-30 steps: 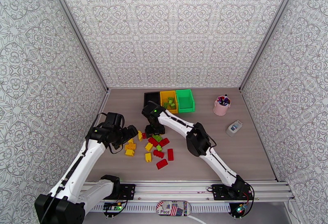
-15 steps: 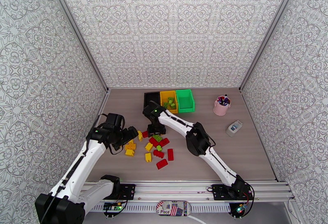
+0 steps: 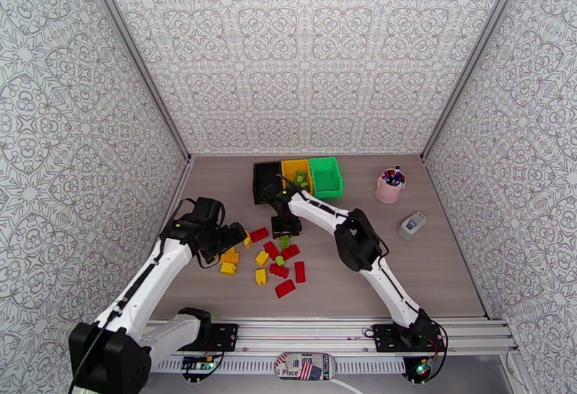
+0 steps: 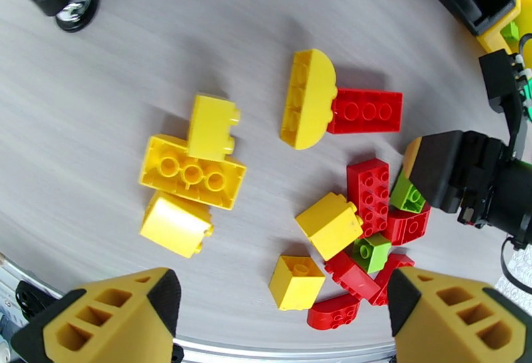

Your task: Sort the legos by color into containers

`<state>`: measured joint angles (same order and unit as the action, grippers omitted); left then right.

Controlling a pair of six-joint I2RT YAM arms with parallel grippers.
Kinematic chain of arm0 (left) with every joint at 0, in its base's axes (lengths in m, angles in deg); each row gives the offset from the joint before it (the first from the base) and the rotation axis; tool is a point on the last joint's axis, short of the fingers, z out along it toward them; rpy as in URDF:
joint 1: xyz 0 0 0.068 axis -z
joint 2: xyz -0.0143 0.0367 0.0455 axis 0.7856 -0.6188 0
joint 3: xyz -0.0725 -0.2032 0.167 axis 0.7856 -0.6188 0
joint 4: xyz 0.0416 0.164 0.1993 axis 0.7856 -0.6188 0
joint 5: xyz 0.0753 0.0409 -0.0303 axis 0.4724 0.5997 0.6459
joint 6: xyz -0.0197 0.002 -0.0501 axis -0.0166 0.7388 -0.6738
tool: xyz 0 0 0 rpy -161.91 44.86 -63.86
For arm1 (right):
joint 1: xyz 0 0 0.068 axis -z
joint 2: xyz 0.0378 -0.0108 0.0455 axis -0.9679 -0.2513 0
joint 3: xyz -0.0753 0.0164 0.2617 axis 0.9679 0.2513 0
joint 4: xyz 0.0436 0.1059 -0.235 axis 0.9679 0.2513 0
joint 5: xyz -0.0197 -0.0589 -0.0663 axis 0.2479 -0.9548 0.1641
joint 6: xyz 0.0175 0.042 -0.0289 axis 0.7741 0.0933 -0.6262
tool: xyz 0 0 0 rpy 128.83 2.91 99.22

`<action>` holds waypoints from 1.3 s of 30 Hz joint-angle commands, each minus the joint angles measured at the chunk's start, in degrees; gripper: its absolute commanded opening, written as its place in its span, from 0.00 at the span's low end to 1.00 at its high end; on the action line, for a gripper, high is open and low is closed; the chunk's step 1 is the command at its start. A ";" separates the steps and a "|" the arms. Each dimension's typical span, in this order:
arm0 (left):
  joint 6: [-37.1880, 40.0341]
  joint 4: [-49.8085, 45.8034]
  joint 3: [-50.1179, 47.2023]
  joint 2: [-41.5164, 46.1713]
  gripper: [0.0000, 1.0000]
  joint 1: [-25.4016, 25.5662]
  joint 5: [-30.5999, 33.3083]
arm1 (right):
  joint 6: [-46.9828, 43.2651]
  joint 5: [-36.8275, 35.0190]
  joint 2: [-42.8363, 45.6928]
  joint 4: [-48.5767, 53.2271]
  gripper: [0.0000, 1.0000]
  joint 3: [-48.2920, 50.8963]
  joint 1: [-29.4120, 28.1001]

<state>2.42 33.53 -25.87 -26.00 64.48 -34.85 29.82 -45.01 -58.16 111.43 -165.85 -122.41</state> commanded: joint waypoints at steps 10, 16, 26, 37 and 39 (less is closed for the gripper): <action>-2.66 11.49 9.85 -15.40 0.88 8.77 -4.03 | 1.22 -1.33 7.63 -0.13 0.32 3.04 5.55; -2.06 13.78 18.81 -22.70 0.88 8.04 -6.71 | 1.55 2.18 9.70 0.25 0.32 -1.08 11.37; 0.64 11.04 29.09 -29.25 0.87 7.94 -7.07 | 7.59 12.70 -2.00 -0.37 0.45 -25.90 20.77; 2.97 8.65 27.23 -27.91 0.87 7.93 -6.64 | 11.16 19.55 -3.94 -8.82 0.61 -25.56 23.10; 4.09 7.97 26.87 -27.84 0.87 8.12 -6.55 | 10.30 19.29 -2.40 -8.88 0.60 -23.22 23.10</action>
<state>3.82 43.79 1.72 -54.59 72.68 -40.91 40.45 -27.33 -63.30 103.91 -191.51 -99.17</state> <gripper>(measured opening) 0.872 0.608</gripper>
